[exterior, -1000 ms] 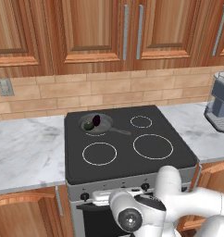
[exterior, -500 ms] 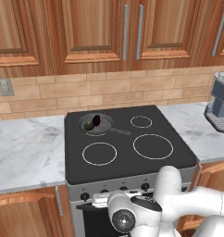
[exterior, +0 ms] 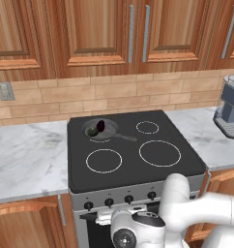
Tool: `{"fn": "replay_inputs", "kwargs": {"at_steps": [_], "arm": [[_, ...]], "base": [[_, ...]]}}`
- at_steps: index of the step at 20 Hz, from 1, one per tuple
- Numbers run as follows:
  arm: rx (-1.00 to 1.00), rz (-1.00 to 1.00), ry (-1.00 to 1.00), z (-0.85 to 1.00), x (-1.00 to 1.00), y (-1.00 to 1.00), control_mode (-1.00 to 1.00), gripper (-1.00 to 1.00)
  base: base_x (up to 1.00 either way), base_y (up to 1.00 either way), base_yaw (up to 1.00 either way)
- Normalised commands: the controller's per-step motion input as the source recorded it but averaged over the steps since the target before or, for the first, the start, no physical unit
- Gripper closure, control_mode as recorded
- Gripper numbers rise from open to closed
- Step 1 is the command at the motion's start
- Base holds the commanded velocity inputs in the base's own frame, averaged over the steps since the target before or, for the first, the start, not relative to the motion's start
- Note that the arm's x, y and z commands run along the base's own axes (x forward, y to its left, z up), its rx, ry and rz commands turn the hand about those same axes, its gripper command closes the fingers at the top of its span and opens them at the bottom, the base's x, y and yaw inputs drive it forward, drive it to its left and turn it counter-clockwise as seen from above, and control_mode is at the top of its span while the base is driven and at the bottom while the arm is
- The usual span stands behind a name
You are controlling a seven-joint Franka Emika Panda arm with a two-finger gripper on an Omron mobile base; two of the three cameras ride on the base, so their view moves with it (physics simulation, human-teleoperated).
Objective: Put the squash and eggplant in the pan. Then turn on the rear left burner and set the heat to medium.
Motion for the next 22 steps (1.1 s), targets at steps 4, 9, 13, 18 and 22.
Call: {"fn": "replay_inputs", "kwargs": {"at_steps": [4, 9, 13, 18, 22], "arm": [[0.00, 0.10, -0.01, -0.28, 0.45, -0.14, -1.00, -1.00], [0.00, 0.11, -0.08, -0.04, 0.31, -0.11, -1.00, -1.00], [0.00, 0.13, -0.14, -0.01, 0.29, -0.15, -1.00, -1.00], [0.00, 0.11, -0.13, -0.08, 0.29, -0.28, -1.00, -1.00], [0.00, 0.07, -0.07, -0.03, 0.21, -0.34, -1.00, -1.00]], "base": [[0.00, 0.00, 0.00], [0.00, 0.00, 0.00], [0.00, 0.00, 0.00], [0.00, 0.00, 0.00], [0.00, 0.00, 0.00]]}}
